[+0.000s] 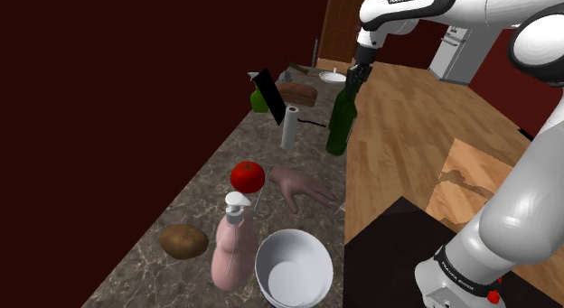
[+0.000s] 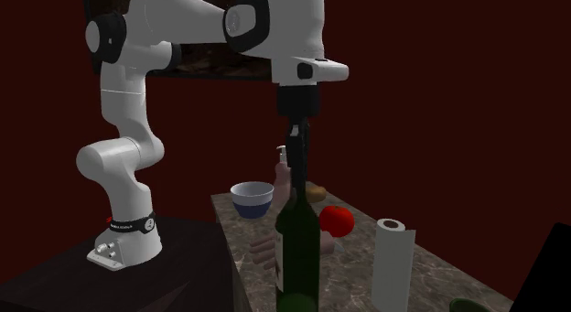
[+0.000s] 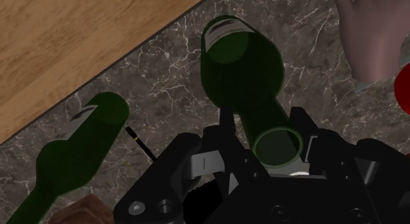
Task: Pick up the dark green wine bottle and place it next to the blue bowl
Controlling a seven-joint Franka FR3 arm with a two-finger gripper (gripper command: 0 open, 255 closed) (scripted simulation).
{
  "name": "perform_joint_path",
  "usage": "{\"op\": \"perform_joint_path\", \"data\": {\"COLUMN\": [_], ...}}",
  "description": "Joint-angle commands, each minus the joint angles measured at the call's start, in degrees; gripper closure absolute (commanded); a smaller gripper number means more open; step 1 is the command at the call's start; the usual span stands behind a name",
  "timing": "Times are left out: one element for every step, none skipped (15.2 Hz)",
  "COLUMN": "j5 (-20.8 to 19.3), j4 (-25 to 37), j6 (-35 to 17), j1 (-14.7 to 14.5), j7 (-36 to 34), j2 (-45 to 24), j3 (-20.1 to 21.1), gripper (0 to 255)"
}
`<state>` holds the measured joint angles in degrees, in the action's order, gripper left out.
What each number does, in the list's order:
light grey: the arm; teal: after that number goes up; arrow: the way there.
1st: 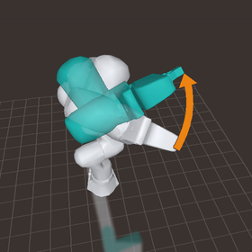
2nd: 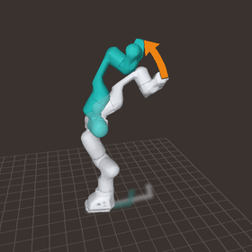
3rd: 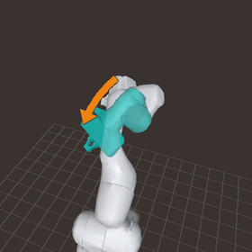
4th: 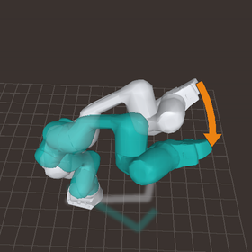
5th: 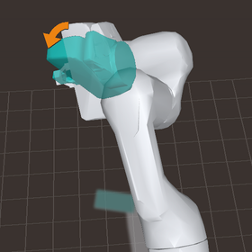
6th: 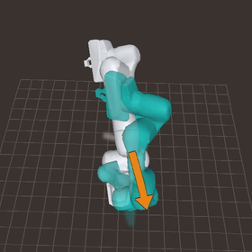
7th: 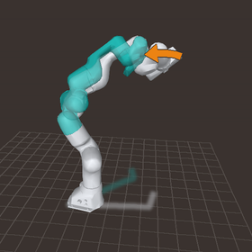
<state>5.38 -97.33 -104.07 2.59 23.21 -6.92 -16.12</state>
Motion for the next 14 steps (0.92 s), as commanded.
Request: {"op": "perform_joint_path", "data": {"j5": [-0.1,-0.1,-0.1,-0.1,-0.1,-0.1,-0.1,-0.1,-0.1,0.0,0.0,0.0,0.1,0.1], "j4": [1.3,2.1,2.9,3.7,4.5,5.4,6.2,7.1,8.0,8.9,9.9,10.8,11.8,12.9], "j6": [1.5,2.2,3.0,3.8,4.6,5.4,6.1,6.9,7.8,8.6,9.4,10.2,11.0,11.9], "j1": [-0.1,0.0,0.0,0.0,0.0,0.0,0.1,0.1,0.1,0.2,0.2,0.2,0.3,0.3], "j7": [-0.2,-0.3,-0.3,-0.4,-0.4,-0.4,-0.5,-0.5,-0.5,-0.6,-0.6,-0.6,-0.6,-0.6], "j2": [0.2,0.2,0.2,0.1,0.1,0.0,0.0,-0.1,-0.2,-0.4,-0.5,-0.6,-0.8,-1.0], "j3": [0.0,0.0,0.0,0.0,0.0,0.0,0.0,-0.1,-0.1,-0.1,-0.1,-0.1,-0.1,-0.2], "gripper": [255,255,255,255,255,255,255,255,255,255,255,255,255,255]}}
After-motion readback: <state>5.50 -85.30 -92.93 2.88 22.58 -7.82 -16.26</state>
